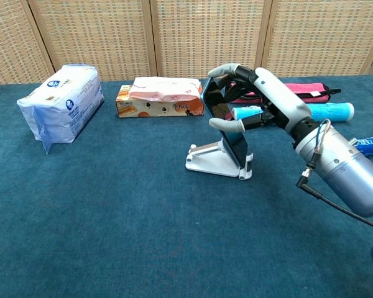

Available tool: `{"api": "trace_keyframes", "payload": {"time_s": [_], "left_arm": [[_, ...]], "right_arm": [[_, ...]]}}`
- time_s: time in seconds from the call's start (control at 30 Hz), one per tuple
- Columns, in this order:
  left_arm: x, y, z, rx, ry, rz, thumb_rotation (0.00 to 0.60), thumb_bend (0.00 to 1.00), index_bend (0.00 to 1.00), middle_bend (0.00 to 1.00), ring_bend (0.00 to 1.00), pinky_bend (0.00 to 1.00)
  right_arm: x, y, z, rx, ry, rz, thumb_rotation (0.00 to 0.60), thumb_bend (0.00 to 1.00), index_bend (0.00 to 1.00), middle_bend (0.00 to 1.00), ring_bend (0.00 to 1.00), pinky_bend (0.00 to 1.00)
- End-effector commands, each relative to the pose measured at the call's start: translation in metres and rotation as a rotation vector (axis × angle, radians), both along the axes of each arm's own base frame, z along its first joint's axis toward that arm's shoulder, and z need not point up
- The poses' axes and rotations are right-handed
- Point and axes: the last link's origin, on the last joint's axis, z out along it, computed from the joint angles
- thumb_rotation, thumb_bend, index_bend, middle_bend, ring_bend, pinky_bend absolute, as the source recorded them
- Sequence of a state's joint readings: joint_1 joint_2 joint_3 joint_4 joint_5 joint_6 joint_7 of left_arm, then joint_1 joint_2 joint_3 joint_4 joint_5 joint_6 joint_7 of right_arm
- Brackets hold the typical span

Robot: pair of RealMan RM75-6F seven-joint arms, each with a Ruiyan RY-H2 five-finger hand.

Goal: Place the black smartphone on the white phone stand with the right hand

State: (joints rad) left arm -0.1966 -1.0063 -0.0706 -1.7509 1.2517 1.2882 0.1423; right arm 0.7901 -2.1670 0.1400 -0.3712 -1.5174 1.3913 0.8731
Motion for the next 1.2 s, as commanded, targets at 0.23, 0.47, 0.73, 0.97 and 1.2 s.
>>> {"api": "trace_keyframes", "payload": {"time_s": [0.23,0.47,0.73,0.97,1.2], "left_arm": [[-0.002,0.000,0.002,0.000,-0.004,0.000,0.600,0.00,0.00,0.00,0.00,0.00],[-0.003,0.000,0.002,-0.001,-0.004,0.001,0.600,0.00,0.00,0.00,0.00,0.00],[-0.002,0.000,0.001,-0.002,-0.002,0.001,0.600,0.00,0.00,0.00,0.00,0.00],[-0.001,0.001,0.000,-0.001,-0.001,0.003,0.600,0.00,0.00,0.00,0.00,0.00],[-0.001,0.001,0.000,-0.003,0.001,0.004,0.600,0.00,0.00,0.00,0.00,0.00]], "right_arm": [[0.002,-0.002,-0.006,0.007,0.019,-0.014,0.600,0.35,0.30,0.38,0.38,0.29],[0.000,-0.003,-0.009,0.012,0.041,-0.026,0.600,0.35,0.30,0.38,0.37,0.29],[-0.001,-0.003,-0.011,0.019,0.048,-0.033,0.600,0.35,0.30,0.38,0.37,0.29],[-0.006,-0.001,-0.014,0.032,0.074,-0.037,0.600,0.35,0.30,0.38,0.37,0.29],[-0.009,0.000,-0.014,0.061,0.092,-0.012,0.600,0.22,0.11,0.20,0.33,0.29]]}}
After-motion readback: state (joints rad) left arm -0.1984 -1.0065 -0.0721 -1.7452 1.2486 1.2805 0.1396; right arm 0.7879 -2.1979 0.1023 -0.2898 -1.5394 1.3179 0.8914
